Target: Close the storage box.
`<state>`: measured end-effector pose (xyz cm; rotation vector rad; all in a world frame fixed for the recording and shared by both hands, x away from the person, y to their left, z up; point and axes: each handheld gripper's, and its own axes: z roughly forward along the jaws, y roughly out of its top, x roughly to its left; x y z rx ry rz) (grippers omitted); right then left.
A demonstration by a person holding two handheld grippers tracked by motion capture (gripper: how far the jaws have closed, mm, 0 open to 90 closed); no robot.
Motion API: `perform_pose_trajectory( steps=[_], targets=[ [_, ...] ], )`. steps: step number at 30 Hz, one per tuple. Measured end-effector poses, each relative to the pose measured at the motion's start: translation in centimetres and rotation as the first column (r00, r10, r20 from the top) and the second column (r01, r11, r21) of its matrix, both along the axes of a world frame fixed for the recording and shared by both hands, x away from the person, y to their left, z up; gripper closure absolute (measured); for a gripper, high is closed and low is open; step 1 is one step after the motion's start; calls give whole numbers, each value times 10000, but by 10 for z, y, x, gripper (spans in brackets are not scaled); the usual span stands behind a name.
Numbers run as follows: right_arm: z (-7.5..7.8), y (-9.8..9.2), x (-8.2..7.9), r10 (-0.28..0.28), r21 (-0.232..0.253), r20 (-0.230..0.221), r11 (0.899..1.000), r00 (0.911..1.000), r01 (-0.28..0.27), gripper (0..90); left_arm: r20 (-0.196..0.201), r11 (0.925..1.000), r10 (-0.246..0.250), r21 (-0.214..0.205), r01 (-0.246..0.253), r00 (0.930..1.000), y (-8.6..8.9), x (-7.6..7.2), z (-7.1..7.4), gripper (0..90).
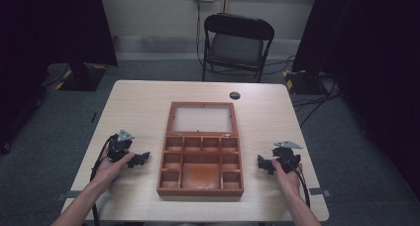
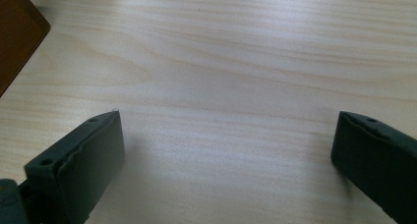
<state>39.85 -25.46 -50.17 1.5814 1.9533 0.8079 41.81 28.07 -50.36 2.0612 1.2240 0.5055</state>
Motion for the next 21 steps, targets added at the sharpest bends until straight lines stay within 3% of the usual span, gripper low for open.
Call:
perform_pose_trajectory(
  steps=[8,11,15,16,18,19,20,21],
  targets=[
    [0,0,1,59,-13,-17,10000,10000,-59,0,-19,10000,7,39,-7,10000,0,0,0,0],
    [0,0,0,-9,-6,-12,10000,10000,9,0,-216,9997,-56,246,61,9998,1,1,3,15],
    [4,0,-1,433,263,-349,9988,9985,-424,5,-334,9998,110,188,-103,9994,1,0,8,170],
    [6,0,-1,437,285,-475,9987,9979,-424,39,-536,9998,210,-39,-212,9983,2,1,10,167],
    [9,1,-2,464,130,-480,9989,9978,-458,155,-609,9999,150,-14,-151,9980,2,1,11,164],
    [9,1,-2,464,130,-480,9989,9978,-458,155,-613,9999,100,97,-94,9981,3,1,12,164],
    [13,1,-1,737,89,-935,9973,9929,-732,138,-479,9997,236,34,-235,9986,3,1,14,170],
    [13,1,-1,737,89,-935,9973,9929,-732,138,-479,9997,236,34,-235,9986,3,1,14,170]
  ],
)
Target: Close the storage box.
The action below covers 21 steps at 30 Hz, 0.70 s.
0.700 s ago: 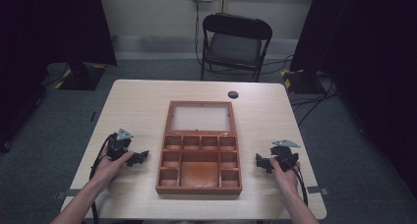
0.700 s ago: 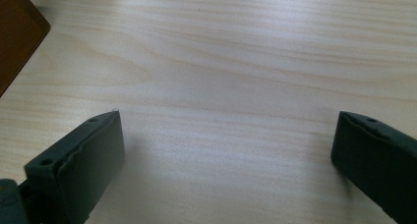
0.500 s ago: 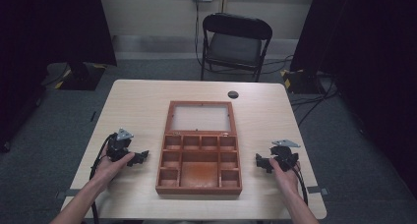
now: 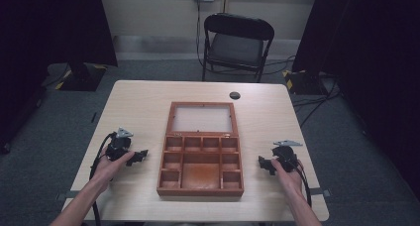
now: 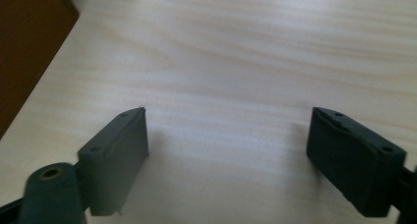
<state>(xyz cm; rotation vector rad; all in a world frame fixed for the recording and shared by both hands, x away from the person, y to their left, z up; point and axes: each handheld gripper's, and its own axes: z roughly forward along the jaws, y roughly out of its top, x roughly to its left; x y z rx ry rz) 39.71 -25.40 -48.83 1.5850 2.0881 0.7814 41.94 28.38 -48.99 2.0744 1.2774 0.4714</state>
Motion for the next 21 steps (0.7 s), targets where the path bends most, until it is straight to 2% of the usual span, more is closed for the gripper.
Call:
perform_pose_trajectory(
  steps=[1,2,4,6,7,8,9,10,11,14,15,16,17,18,19,20,21],
  targets=[
    [1,2,0,365,-56,-168,9993,9992,-366,144,23,10000,16,-33,-16,10000,1,0,2,171],
    [1,2,0,365,-56,-168,9993,9992,-366,144,69,9999,104,-58,-104,9999,1,0,4,171],
    [2,6,0,711,-76,-214,9974,9972,-713,148,101,9996,97,-262,-94,9999,2,-1,8,178],
    [3,7,0,738,-85,-186,9972,9971,-740,148,189,9992,136,-383,-128,9997,2,-2,11,178],
    [6,8,1,861,-173,31,9961,9963,-860,146,156,9988,96,-477,-88,9998,1,-2,13,204],
    [6,8,1,861,-173,31,9961,9963,-860,146,106,9992,45,-397,-41,9999,1,-2,14,204],
    [7,9,1,893,-58,128,9960,9959,-893,145,161,9993,303,-226,-300,9994,-1,-2,16,269],
    [7,9,1,893,-58,128,9960,9959,-893,145,161,9993,303,-226,-300,9994,-1,-2,16,267],
    [8,8,2,1021,158,219,9946,9945,-1025,151,144,9986,231,-477,-224,9996,0,-1,18,260],
    [9,9,3,1290,207,150,9914,9915,-1293,163,295,9978,368,-557,-351,9989,0,-1,21,260],
    [10,9,3,1337,287,122,9906,9910,-1340,158,262,9977,281,-626,-264,9993,-1,0,23,260],
    [11,9,4,1487,319,130,9883,9888,-1490,157,153,9985,132,-527,-124,9998,-1,2,26,258],
    [17,9,6,1557,400,375,9868,9871,-1571,158,517,9970,171,-766,-131,9985,-2,4,32,251],
    [17,9,6,1557,400,375,9868,9871,-1571,158,517,9970,171,-766,-131,9985,-2,4,32,259],
    [25,10,8,1628,306,685,9858,9843,-1651,160,817,9954,312,-923,-236,9962,-3,5,37,279],
    [28,10,9,1657,270,840,9853,9826,-1685,165,817,9954,312,-923,-236,9962,-3,5,37,285],
    [28,10,9,1657,270,840,9853,9826,-1685,165,710,9969,13,-780,43,9975,-5,7,38,285]
  ],
)
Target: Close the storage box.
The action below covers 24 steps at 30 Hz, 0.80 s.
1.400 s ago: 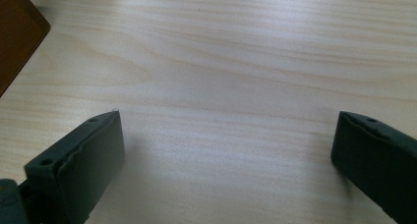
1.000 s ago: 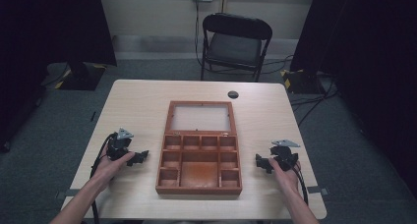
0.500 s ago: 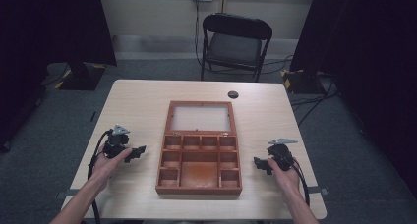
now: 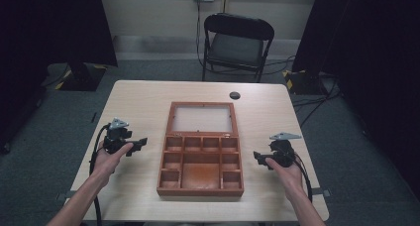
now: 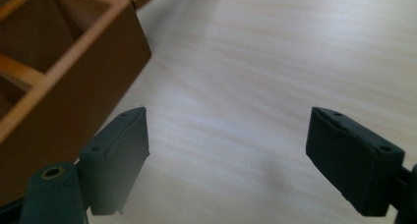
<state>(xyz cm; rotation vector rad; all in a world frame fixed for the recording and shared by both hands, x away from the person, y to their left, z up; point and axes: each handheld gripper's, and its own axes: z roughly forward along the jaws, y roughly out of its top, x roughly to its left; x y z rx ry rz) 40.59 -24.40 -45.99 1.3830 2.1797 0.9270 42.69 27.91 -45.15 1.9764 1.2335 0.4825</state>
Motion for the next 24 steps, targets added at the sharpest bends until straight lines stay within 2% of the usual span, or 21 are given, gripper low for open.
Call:
perform_pose_trajectory(
  steps=[1,2,5,7,10,11,14,19,22,24],
  targets=[
    [4,1,1,0,16,42,10000,10000,0,171,-61,9997,-224,77,225,9997,-1,3,2,283],
    [10,3,4,26,206,275,9998,9996,-32,192,164,9997,-167,-178,170,9997,-3,6,6,283],
    [15,5,8,65,438,204,9990,9998,-73,186,133,9992,-362,-175,365,9993,-4,12,10,272],
    [21,8,17,124,534,96,9985,9999,-129,190,274,9981,-166,-586,182,9995,-7,18,14,272],
    [24,10,24,119,451,179,9989,9998,-126,191,108,9981,-253,-557,259,9996,-9,24,15,261],
    [25,11,27,186,544,155,9983,9997,-194,192,197,9980,-201,-599,212,9996,-10,26,15,259],
    [28,18,41,367,564,156,9977,9992,-375,191,110,9987,-366,-342,369,9993,-16,36,18,242],
    [31,25,56,470,731,169,9962,9988,-481,191,-2,9985,-398,-384,398,9992,-21,47,22,224],
    [35,35,69,743,877,178,9933,9971,-756,191,37,9974,-390,-597,392,9992,-24,57,24,220],
    [36,37,72,826,888,159,9925,9965,-837,191,21,9976,-404,-558,405,9992,-24,60,24,221]
  ],
)
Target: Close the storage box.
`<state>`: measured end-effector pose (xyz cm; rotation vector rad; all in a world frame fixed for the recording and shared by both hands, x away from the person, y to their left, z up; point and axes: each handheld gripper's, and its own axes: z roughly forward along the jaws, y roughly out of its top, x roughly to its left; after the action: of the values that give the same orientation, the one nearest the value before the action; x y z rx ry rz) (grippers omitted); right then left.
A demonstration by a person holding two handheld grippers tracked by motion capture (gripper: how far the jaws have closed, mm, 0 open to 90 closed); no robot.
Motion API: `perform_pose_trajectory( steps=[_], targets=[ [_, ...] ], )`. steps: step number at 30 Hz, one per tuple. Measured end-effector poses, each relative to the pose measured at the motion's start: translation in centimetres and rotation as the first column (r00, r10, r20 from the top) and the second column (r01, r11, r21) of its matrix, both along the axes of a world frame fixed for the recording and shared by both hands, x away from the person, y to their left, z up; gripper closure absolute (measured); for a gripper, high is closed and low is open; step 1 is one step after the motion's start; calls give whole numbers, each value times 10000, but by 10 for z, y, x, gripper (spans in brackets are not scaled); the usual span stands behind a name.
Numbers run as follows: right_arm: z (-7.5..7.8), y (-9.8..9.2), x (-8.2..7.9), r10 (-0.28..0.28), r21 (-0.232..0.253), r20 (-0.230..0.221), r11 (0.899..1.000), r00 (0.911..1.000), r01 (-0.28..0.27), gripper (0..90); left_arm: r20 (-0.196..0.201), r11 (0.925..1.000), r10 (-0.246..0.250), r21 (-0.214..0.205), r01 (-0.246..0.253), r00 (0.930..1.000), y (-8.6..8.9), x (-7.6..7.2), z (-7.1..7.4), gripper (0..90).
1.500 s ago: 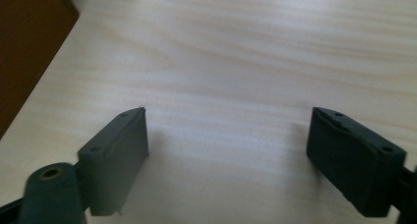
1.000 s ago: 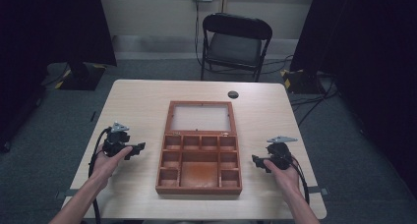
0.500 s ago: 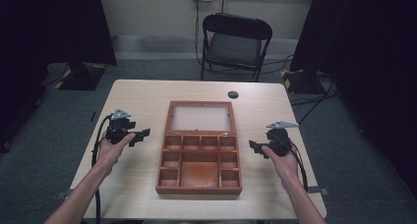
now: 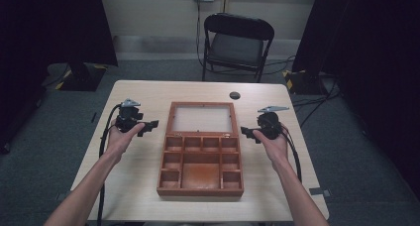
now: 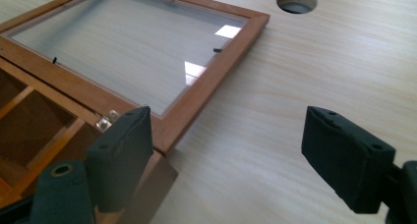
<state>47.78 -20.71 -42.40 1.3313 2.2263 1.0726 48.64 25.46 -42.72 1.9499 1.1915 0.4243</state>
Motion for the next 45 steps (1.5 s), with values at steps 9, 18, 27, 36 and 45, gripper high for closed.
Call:
perform_pose_trajectory(
  steps=[9,18,27,36,45],
  targets=[
    [-5,21,31,280,302,-82,9992,9996,-278,172,-461,9981,-202,-587,175,9987,-13,24,-5,190],
    [-28,39,49,273,882,-513,9958,9983,-227,177,-1179,9965,-459,-742,373,9920,-35,34,-26,190],
    [-35,43,57,271,1117,-1029,9936,9943,-155,152,-1936,9959,-473,-844,314,9799,-42,41,-37,242],
    [-50,51,62,300,1466,-1662,9892,9856,-54,127,-2260,9928,-353,-1196,82,9735,-47,47,-44,220],
    [-58,51,68,153,2081,-1989,9777,9799,270,106,-2531,9845,-480,-1754,29,9663,-50,52,-49,206]
  ],
)
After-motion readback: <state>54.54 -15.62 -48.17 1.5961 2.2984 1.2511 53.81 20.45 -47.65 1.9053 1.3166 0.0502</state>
